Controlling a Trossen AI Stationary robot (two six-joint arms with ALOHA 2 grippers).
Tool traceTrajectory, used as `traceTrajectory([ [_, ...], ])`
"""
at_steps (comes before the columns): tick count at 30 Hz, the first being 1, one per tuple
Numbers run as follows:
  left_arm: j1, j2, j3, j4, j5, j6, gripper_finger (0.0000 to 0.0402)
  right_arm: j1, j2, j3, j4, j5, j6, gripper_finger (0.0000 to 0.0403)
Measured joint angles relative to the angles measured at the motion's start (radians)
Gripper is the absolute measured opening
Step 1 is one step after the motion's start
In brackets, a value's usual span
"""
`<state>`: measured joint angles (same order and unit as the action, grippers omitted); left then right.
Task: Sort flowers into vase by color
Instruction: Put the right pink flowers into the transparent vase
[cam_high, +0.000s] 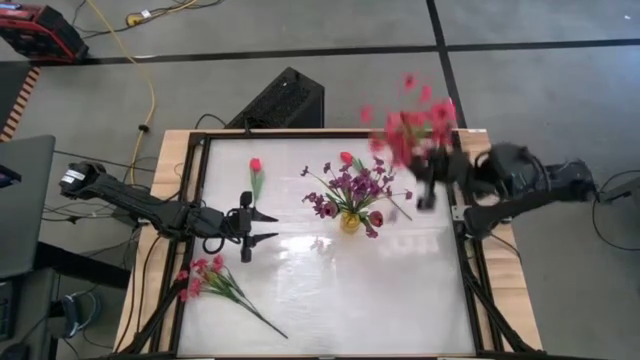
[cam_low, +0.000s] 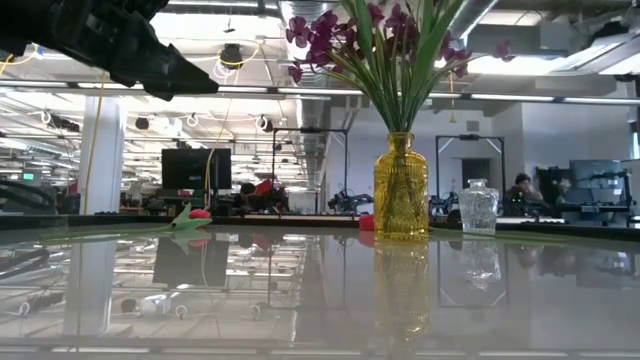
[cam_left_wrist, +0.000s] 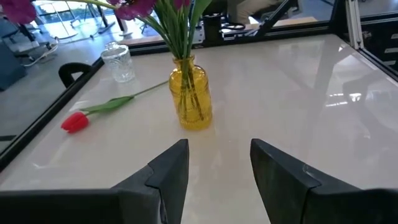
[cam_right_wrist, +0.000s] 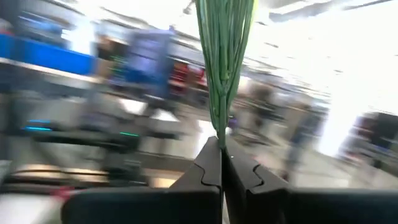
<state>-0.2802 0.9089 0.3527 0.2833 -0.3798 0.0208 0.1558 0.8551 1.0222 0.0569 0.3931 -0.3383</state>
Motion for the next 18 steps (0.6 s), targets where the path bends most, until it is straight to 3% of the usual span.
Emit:
traceTrajectory([
  [7, 0.000, 0.000, 0.000, 0.004, 0.000, -0.025, 0.0162, -0.494, 0.071, -0.042, -0.017, -0.081, 0.155, 0.0021],
  [11, 0.000, 0.000, 0.000, 0.004, 0.000, -0.058, 0.0162, -0.711, 0.077, -0.130, -0.010, -0.143, 0.272, 0.0021],
  [14, 0.000, 0.004, 0.001, 0.002, 0.002, -0.085, 0.0162, -0.796, 0.083, -0.258, 0.030, -0.172, 0.333, 0.0021],
  [18, 0.000, 0.009, 0.001, -0.009, 0.003, -0.095, 0.0162, -0.811, 0.071, -0.425, 0.230, -0.181, 0.347, 0.0021],
])
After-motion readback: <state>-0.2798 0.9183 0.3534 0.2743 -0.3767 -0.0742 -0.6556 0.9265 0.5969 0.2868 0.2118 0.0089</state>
